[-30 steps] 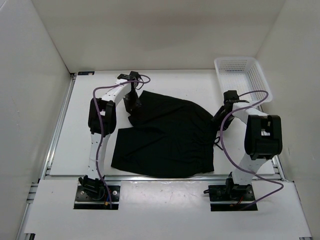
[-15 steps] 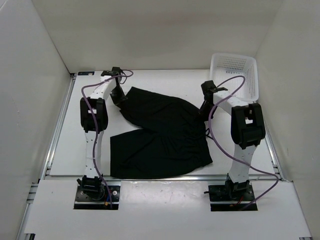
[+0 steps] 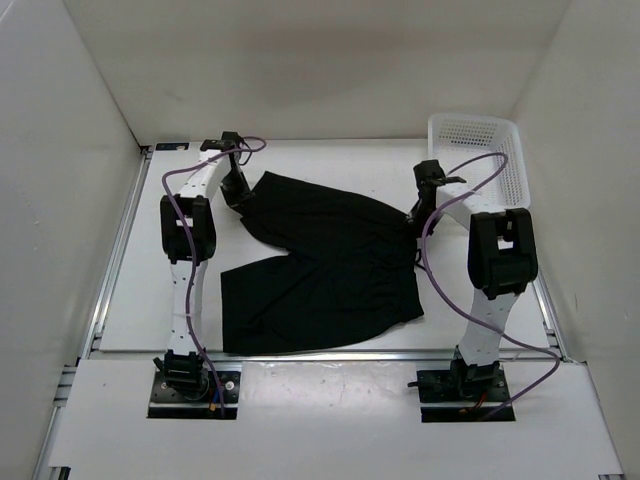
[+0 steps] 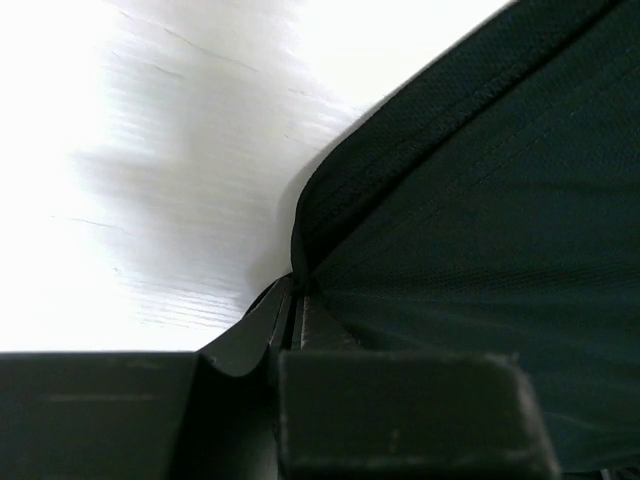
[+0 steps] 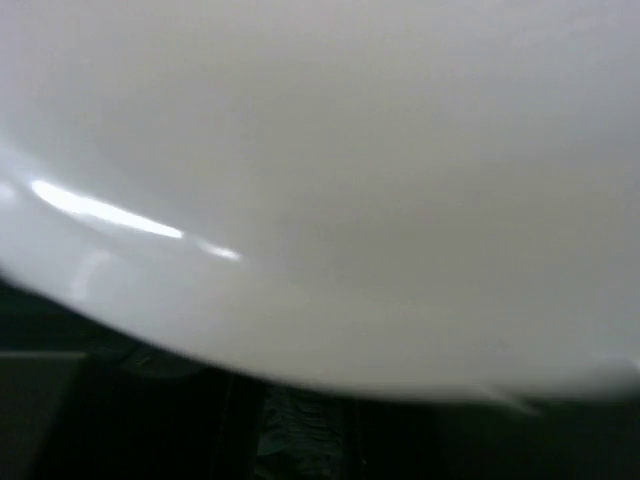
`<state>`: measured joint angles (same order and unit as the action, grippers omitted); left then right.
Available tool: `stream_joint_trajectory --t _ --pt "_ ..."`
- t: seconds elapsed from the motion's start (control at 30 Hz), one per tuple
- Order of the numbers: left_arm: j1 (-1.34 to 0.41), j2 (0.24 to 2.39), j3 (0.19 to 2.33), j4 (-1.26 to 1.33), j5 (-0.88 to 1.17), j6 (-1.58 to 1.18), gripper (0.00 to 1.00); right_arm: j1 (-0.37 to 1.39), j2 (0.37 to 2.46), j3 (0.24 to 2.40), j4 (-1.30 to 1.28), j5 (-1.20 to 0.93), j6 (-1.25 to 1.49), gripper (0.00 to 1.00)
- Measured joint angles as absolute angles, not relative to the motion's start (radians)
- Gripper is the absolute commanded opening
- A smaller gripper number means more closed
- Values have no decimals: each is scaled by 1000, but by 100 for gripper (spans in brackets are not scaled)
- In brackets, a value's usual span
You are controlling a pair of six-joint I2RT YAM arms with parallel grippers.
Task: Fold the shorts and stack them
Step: Flatten the shorts out
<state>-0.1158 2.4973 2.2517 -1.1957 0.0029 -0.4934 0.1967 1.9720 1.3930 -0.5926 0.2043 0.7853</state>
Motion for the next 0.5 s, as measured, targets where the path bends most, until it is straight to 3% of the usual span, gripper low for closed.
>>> stream_joint_trajectory --t 0.27,0.37,0.4,0.5 --pt "-130 2486 2234 -1194 23 -492 10 149 1931 1358 -593 234 775 36" --pt "-136 2482 2222 -1193 33 -487 10 123 1925 1357 -593 243 749 61" --pt "-139 2481 2218 -1193 34 -485 15 117 1924 1359 -593 245 730 77" --pt "-147 2481 2218 -1193 38 -472 36 109 1924 1382 -595 245 680 91"
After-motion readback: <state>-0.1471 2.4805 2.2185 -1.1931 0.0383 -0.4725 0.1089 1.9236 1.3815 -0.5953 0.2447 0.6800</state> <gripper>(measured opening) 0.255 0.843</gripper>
